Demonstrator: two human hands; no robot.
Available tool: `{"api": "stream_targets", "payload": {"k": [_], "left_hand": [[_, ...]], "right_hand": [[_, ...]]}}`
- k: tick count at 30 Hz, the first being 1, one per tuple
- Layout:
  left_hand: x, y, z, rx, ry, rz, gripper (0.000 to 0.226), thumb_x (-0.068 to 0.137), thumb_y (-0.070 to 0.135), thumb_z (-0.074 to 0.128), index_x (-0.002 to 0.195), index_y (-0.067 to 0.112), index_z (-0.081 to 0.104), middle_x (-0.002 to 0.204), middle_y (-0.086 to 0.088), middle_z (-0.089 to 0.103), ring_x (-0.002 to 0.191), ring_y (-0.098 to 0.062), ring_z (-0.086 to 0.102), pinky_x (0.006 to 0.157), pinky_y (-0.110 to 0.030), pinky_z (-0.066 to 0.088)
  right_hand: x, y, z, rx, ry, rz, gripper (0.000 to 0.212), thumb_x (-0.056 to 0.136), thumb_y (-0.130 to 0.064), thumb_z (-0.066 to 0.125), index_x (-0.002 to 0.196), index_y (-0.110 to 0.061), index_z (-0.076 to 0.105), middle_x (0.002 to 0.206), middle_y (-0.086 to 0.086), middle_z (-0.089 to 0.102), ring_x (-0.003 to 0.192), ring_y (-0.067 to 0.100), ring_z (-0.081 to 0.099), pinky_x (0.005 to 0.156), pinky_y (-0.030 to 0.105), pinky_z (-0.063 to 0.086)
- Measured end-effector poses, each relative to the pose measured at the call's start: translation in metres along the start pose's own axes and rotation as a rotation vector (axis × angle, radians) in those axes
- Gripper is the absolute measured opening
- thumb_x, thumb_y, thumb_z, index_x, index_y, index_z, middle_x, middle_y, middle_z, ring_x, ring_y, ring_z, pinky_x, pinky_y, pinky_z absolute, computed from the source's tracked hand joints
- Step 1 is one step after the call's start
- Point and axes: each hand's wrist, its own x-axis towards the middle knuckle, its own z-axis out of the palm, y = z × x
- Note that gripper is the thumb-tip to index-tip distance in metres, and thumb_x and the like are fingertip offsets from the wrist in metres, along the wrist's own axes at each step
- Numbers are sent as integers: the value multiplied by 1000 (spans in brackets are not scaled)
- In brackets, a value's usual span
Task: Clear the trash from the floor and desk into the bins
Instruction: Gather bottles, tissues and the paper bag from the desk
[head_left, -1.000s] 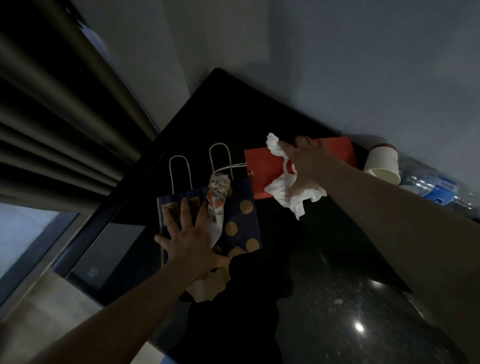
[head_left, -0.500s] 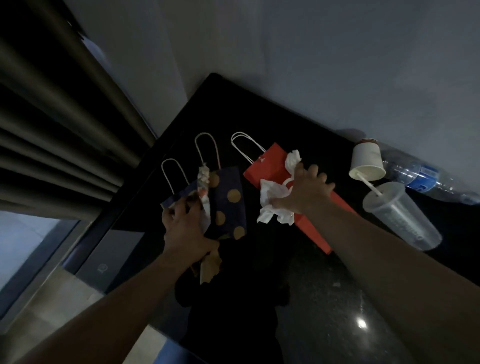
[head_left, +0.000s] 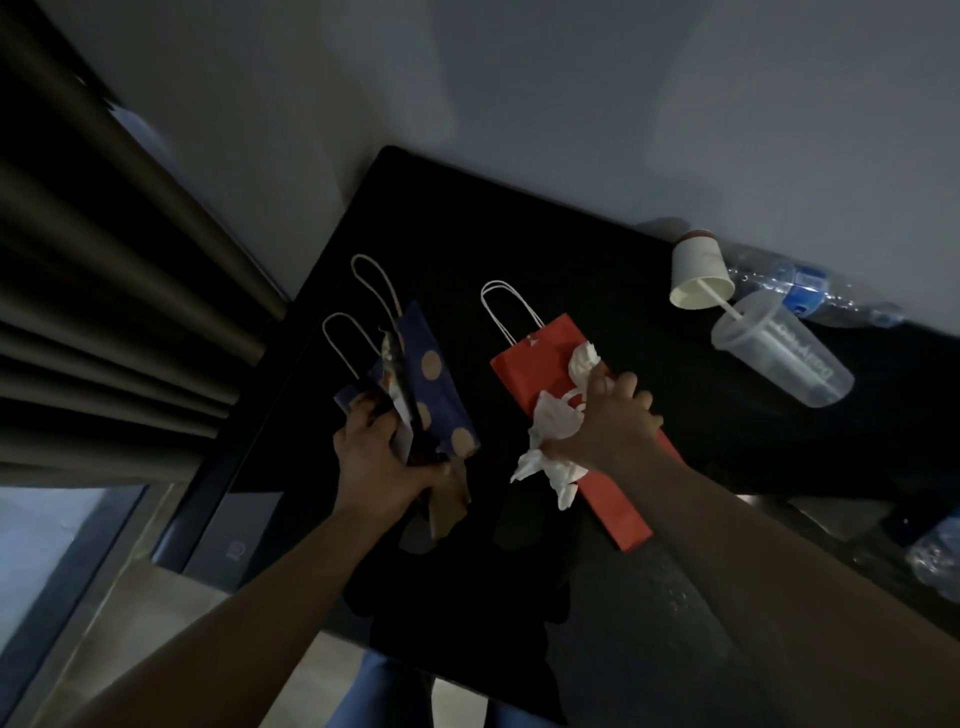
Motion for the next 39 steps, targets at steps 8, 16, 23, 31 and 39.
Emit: {"api": "stream_targets", "payload": {"k": [8,16,23,31,39], "left_hand": [[0,19,-10,-67,-60,34,42,72,19,81,108,9,62,109,-2,49,92,-10,46,75,-21,37],[-12,31,-17,-60,-98,139,25,77,21,78,96,11,65,97,-2,54,88,-17,57,78,-29,49],[-27,56,-28,-66,-30,278,17,80,26,75,87,14,65,84,4,55,72,-5,51,59,-9,31],[-65,134,-27,-164,-45,380,10,82,31,72,83,23,66,78,6,63,71,-6,58,55,-14,34],[-145,258,10,-343,-211,571,10,79,32,73,86,25,71,80,10,69,75,-3,62,57,-13,37]], "right_hand": [[-34,18,9,423,-40,109,124,58,-69,73,151,-27,4,143,13,17,134,38,20,104,57,35],[-82,43,30,665,15,266,123,53,-78,69,150,-31,10,141,11,19,131,36,23,98,50,36],[-137,52,32,878,149,366,120,56,-75,70,150,-29,12,144,10,18,134,35,22,102,50,34],[-210,90,22,1134,370,527,106,58,-71,72,142,-22,30,141,13,28,130,36,32,100,50,38],[-316,205,7,1244,640,624,113,48,-79,59,143,-27,27,143,8,27,130,34,33,102,52,40]]}}
